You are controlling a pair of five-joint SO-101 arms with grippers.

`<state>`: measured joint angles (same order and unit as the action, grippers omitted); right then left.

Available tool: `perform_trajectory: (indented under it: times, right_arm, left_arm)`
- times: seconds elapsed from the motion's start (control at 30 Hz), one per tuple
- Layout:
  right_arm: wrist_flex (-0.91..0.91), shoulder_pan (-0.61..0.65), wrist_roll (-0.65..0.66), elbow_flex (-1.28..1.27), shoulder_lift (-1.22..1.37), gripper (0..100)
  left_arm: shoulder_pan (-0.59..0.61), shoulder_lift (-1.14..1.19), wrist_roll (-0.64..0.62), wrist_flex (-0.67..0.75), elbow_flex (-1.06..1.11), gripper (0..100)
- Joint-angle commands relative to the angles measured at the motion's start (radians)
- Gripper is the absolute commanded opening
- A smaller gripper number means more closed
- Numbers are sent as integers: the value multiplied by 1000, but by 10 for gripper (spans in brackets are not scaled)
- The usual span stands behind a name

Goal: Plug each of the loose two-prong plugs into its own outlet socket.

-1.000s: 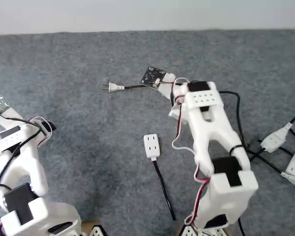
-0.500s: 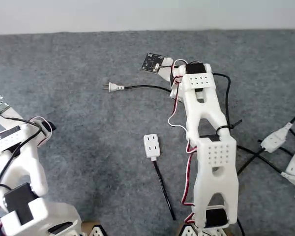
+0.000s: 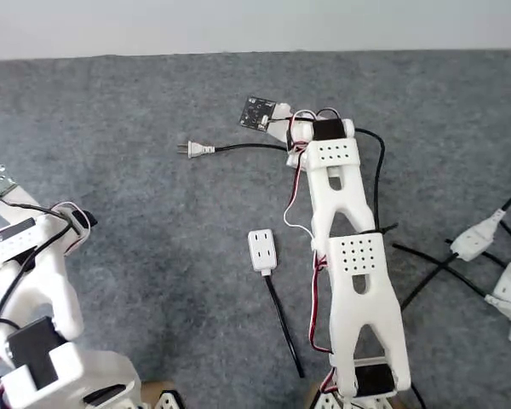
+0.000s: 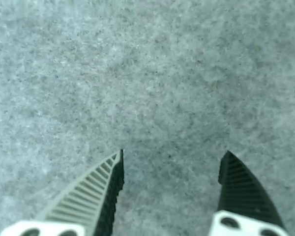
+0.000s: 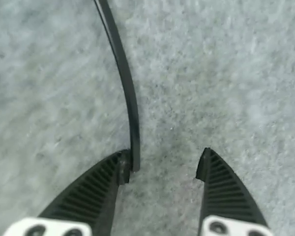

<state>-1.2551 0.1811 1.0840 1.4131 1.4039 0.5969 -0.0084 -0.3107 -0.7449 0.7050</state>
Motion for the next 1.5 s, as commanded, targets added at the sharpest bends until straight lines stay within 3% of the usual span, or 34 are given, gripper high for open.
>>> perform_trajectory:
  times: [0.0,0.03,0.13,0.27,0.47,0.9,1.07,1.47]
  right_arm:
    - [38,-4,6,68,71,39]
    - [35,-5,3,80,73,0]
    - [-48,-15,6,133,62,10]
    - [-294,-15,6,279,19,9]
    - [-536,-12,-2,262,-199,9]
    - [-549,-99,-247,232,-518,9]
    - [-549,-114,-358,31,-716,9]
    - [-544,-131,-462,-776,-1336,9]
  left_arm:
    - [-5,-12,8,15,-8,297]
    - [-5,-12,8,15,-8,297]
    - [-5,-12,8,17,-8,297]
    - [-5,-12,8,20,-8,297]
    - [-5,-12,8,20,-8,297]
    - [-6,-12,8,40,-10,297]
    - [-6,-12,8,40,-10,297]
    - [-6,-12,8,40,-10,297]
